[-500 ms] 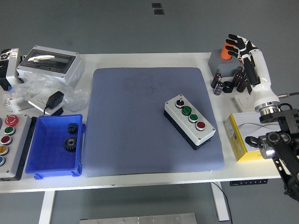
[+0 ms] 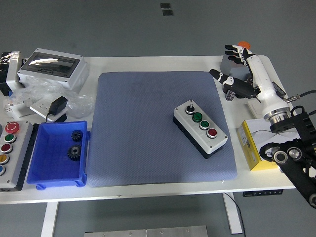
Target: Pick up the button,place it on the desk,press the button,press the button
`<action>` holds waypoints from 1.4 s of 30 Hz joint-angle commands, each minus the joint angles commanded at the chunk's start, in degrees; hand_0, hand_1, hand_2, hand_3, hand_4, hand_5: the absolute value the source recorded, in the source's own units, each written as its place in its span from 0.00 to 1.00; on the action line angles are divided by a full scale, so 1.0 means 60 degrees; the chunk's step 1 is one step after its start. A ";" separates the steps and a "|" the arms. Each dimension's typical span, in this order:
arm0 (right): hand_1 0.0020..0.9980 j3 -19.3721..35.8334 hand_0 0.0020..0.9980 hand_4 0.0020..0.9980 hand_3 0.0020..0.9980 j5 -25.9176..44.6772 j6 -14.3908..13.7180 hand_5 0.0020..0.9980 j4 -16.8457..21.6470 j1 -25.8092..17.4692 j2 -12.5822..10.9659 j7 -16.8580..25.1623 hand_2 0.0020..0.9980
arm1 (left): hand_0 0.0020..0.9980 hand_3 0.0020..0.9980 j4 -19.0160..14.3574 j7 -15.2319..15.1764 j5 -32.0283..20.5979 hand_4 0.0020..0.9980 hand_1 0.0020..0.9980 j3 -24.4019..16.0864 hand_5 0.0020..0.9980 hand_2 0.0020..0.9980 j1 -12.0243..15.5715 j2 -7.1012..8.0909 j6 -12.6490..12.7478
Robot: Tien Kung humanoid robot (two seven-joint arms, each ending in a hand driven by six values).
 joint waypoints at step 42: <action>0.96 -0.2119 0.95 1.00 1.00 -0.4736 0.3478 0.68 -0.0531 0.0831 0.0963 -0.5152 1.00 | 0.63 0.66 0.0000 -0.0071 -0.0104 0.66 0.63 0.0030 0.20 0.56 0.0138 0.0058 -0.0013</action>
